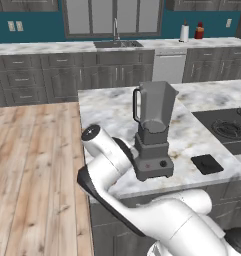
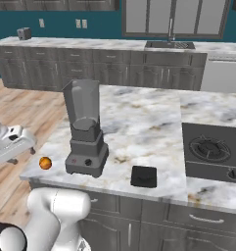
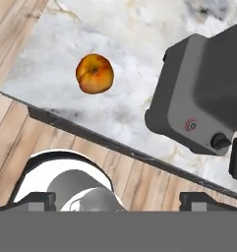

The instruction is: Open the blender lid, put the peach in the blender, close the lid, and start the blender.

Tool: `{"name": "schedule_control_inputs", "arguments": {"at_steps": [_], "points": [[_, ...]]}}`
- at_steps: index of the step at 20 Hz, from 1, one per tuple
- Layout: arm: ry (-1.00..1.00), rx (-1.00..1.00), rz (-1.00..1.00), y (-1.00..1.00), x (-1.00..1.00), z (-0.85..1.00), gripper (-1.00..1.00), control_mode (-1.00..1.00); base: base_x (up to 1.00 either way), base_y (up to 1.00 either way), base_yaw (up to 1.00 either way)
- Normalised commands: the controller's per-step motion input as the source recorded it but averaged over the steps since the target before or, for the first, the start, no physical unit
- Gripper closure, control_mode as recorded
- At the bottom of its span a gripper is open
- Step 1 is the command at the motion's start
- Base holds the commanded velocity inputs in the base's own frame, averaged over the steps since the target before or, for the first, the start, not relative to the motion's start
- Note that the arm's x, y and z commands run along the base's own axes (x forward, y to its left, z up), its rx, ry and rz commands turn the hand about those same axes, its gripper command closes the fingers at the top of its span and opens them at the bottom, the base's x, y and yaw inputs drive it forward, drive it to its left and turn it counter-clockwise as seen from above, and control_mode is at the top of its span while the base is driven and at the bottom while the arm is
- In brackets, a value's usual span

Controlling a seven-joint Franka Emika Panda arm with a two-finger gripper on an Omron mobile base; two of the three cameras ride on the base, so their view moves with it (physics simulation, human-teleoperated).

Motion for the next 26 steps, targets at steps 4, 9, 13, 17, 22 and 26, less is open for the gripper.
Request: {"name": "schedule_control_inputs", "arguments": {"at_steps": [4, 9, 13, 17, 22, 26], "points": [[0.08, -0.01, 0.0, 0.01, 0.38, -0.4, -1.0, -1.0, 0.0, 0.0, 0.0], [0.05, 0.0, 0.0, 0.0, 0.3, -0.35, -1.0, -1.0, 0.0, 0.0, 0.0], [0.03, 0.0, 0.0, 0.0, 0.27, -0.31, -1.0, -1.0, 0.0, 0.0, 0.0], [0.02, 0.0, 0.0, 0.0, 0.29, -0.28, -1.0, -1.0, 0.0, 0.0, 0.0], [0.0, 0.0, 0.0, 0.04, 0.34, -0.28, -1.0, -1.0, 0.0, 0.0, 0.0], [0.0, -0.01, 0.0, 0.1, 0.3, -0.26, -1.0, -1.0, 0.0, 0.0, 0.0]]}}
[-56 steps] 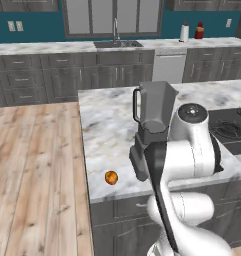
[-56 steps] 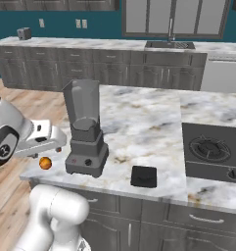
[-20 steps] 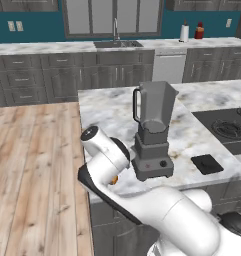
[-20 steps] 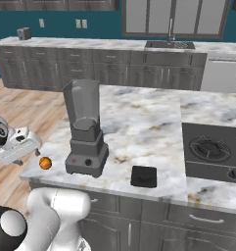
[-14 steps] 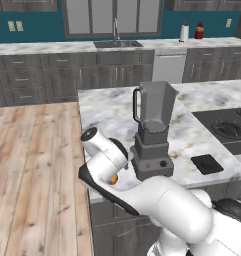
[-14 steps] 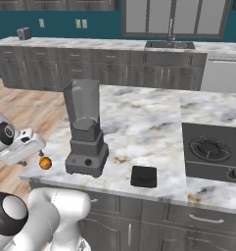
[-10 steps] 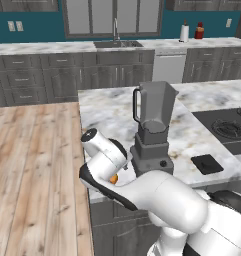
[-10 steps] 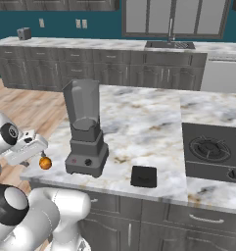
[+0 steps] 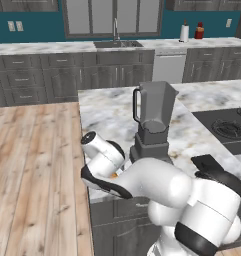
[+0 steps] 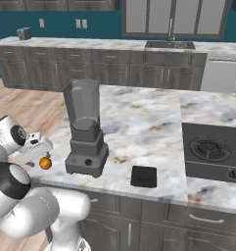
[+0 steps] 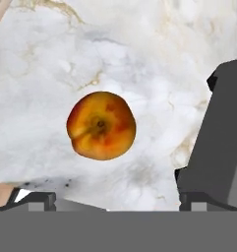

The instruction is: Open the blender lid, put the peach in the blender, close the lid, and start the blender.

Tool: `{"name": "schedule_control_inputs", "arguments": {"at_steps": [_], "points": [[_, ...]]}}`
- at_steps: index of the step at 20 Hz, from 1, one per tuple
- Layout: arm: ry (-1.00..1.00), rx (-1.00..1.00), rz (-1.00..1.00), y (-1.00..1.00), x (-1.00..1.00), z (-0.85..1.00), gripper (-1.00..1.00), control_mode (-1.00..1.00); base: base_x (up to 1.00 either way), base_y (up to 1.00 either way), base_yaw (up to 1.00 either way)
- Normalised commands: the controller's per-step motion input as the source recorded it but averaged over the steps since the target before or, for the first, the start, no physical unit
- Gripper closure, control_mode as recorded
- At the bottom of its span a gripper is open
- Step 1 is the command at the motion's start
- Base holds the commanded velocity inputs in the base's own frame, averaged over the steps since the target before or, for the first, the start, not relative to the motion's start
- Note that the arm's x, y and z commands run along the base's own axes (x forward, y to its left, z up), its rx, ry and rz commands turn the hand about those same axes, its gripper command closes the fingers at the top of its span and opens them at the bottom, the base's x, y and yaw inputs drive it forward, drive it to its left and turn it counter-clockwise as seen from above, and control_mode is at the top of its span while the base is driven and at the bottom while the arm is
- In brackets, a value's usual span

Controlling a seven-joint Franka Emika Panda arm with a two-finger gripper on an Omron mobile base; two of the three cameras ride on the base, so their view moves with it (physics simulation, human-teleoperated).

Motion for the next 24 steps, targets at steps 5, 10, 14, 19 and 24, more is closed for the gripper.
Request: {"name": "schedule_control_inputs", "arguments": {"at_steps": [5, 10, 14, 19, 24], "points": [[0.0, -0.01, 0.0, 0.06, 0.31, -0.28, -1.0, -1.0, 0.0, 0.0, 0.0], [0.0, 0.0, 0.0, 0.07, 0.33, -0.26, -1.0, -1.0, 0.0, 0.0, 0.0], [0.03, -0.01, 0.0, 0.09, 0.21, -0.28, -1.0, -1.0, 0.0, 0.0, 0.0], [0.01, 0.0, 0.0, 0.0, 0.0, -0.34, 1.0, -1.0, 0.0, 0.0, 0.0], [0.0, 0.0, 0.0, -0.04, -0.02, -0.16, 1.0, -1.0, 0.0, 0.0, 0.0]]}}
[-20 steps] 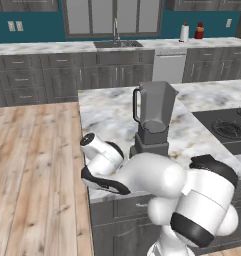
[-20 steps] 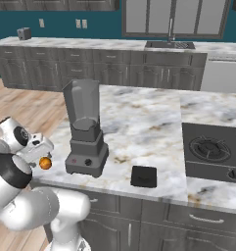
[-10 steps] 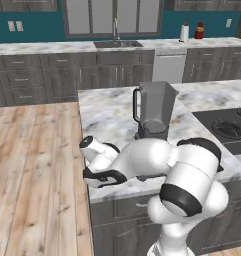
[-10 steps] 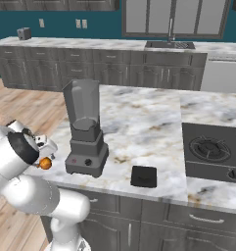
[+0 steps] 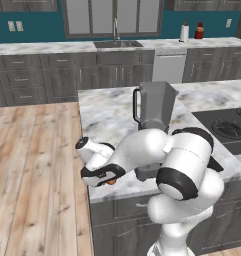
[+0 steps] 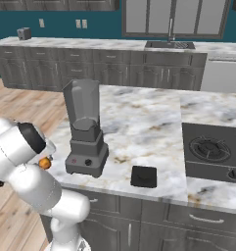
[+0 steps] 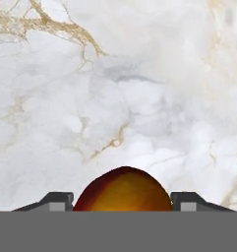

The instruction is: Open the blender lid, put the peach in the blender, close the lid, and start the blender.

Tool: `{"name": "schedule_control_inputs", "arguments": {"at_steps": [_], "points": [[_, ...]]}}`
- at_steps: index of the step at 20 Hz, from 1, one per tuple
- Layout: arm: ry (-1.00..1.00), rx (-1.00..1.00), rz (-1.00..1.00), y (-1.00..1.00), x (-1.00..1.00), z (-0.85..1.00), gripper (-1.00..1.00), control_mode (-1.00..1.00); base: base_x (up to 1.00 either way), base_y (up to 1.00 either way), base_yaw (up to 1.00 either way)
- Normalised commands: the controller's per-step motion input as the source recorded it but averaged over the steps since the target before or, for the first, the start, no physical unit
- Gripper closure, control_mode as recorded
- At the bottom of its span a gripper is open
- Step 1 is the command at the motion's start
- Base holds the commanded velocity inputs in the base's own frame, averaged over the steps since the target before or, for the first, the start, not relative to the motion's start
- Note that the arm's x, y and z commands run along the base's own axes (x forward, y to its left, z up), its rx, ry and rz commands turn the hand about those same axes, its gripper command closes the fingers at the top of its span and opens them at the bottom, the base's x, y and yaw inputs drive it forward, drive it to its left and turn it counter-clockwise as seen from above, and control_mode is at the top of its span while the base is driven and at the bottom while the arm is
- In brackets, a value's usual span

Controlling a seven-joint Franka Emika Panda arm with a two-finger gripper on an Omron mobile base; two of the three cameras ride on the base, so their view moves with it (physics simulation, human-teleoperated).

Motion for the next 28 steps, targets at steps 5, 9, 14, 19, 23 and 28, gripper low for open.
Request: {"name": "schedule_control_inputs", "arguments": {"at_steps": [5, 9, 14, 19, 23, 28], "points": [[-0.15, 0.0, -0.01, -0.16, -0.36, 0.48, 1.0, -1.0, 0.0, 0.0, 0.0], [-0.21, 0.0, -0.02, -0.06, -0.29, 0.98, 1.0, -1.0, 0.0, 0.0, 0.0], [-0.21, 0.12, -0.01, -0.34, -0.31, 0.36, 1.0, -1.0, 0.0, 0.0, 0.0], [-0.21, 0.22, 0.0, -0.49, -0.02, 0.96, 1.0, -1.0, 0.0, 0.0, 0.0], [-0.16, 0.21, 0.0, -0.35, 0.0, 1.0, 1.0, -1.0, 0.0, 0.0, 0.0], [-0.2, 0.05, 0.0, -0.05, 0.0, 0.99, 1.0, -1.0, 0.0, 0.0, 0.0]]}}
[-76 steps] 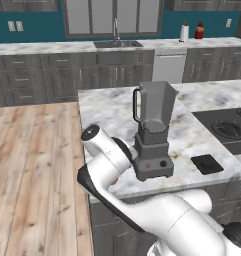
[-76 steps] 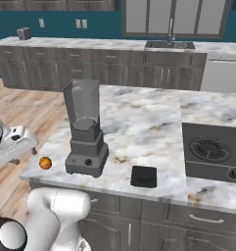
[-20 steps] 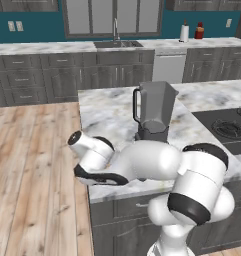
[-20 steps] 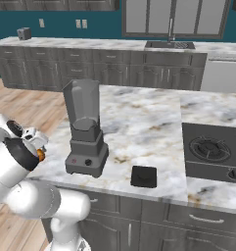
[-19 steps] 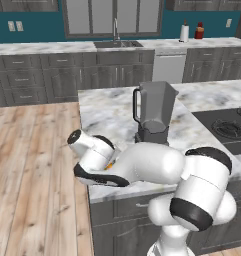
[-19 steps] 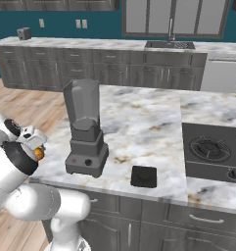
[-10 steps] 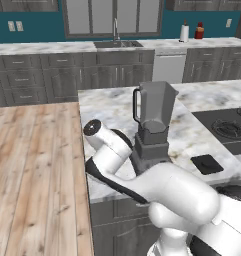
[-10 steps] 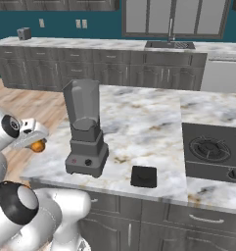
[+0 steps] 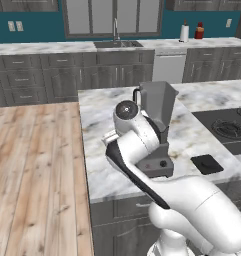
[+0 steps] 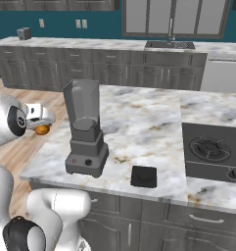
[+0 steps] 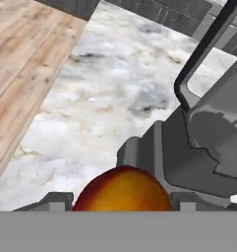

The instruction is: Open the blender lid, put the peach in the blender, close the lid, and start the blender.

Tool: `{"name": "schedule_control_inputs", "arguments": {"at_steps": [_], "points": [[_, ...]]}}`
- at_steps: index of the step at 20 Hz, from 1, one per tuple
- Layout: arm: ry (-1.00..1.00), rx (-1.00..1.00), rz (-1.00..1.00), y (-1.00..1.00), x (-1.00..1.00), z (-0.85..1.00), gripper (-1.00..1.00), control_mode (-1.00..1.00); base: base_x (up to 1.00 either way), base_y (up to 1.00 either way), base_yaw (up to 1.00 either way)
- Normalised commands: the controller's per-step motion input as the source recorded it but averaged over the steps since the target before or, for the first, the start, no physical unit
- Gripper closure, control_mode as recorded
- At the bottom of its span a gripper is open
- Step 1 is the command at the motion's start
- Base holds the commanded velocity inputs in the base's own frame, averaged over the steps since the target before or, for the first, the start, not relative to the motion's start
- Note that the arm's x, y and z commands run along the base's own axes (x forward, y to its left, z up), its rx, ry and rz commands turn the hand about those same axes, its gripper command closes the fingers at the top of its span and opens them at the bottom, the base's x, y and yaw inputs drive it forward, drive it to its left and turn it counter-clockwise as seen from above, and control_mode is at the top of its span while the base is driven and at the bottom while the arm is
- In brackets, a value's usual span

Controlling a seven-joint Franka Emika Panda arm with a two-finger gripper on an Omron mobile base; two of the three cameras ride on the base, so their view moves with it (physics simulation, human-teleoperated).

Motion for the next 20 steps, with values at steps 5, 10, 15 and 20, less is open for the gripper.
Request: {"name": "schedule_control_inputs", "arguments": {"at_steps": [5, 10, 15, 20], "points": [[-0.19, 0.11, 0.0, -0.1, 0.0, 0.94, 1.0, -1.0, 0.0, 0.0, 0.0], [-0.13, 0.17, 0.0, -0.2, 0.0, 0.98, 1.0, -1.0, 0.0, 0.0, 0.0], [-0.07, 0.14, 0.0, -0.26, 0.03, 0.85, 1.0, -1.0, 0.0, 0.0, 0.0], [0.01, 0.13, 0.0, -0.27, 0.39, 0.45, 1.0, -1.0, 0.0, 0.0, 0.0]]}}
